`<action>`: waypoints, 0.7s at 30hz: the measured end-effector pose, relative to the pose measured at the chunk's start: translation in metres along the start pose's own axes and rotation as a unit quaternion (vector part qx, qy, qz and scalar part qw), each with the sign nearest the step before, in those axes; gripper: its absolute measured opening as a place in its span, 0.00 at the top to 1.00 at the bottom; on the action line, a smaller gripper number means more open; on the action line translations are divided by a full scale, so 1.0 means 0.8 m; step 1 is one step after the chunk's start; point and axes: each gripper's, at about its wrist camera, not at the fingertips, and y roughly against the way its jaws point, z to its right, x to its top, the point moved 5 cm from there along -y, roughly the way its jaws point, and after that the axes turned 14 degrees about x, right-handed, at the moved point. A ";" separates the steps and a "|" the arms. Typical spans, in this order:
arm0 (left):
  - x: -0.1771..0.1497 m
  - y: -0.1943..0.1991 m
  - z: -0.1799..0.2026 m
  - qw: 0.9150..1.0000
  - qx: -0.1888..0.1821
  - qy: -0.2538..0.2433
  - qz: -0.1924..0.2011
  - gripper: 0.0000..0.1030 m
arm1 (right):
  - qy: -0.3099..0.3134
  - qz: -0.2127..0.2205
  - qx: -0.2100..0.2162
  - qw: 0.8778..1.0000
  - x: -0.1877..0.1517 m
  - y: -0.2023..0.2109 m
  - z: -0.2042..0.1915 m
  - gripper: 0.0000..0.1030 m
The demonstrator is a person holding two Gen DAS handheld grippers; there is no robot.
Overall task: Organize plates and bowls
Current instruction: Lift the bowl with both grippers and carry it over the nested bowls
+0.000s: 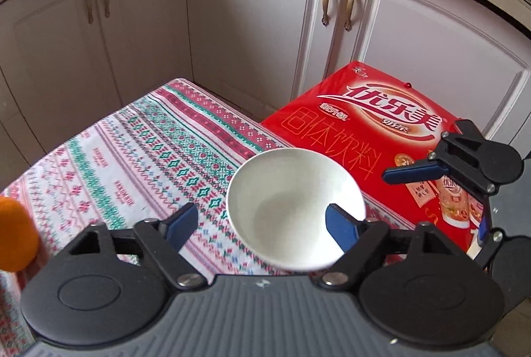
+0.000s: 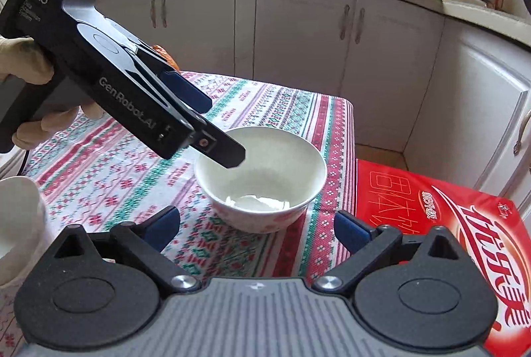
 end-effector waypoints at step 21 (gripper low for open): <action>0.015 -0.055 0.009 0.999 -0.025 -0.015 -0.035 0.43 | 0.013 -0.015 0.016 1.000 0.005 -0.030 0.014 0.18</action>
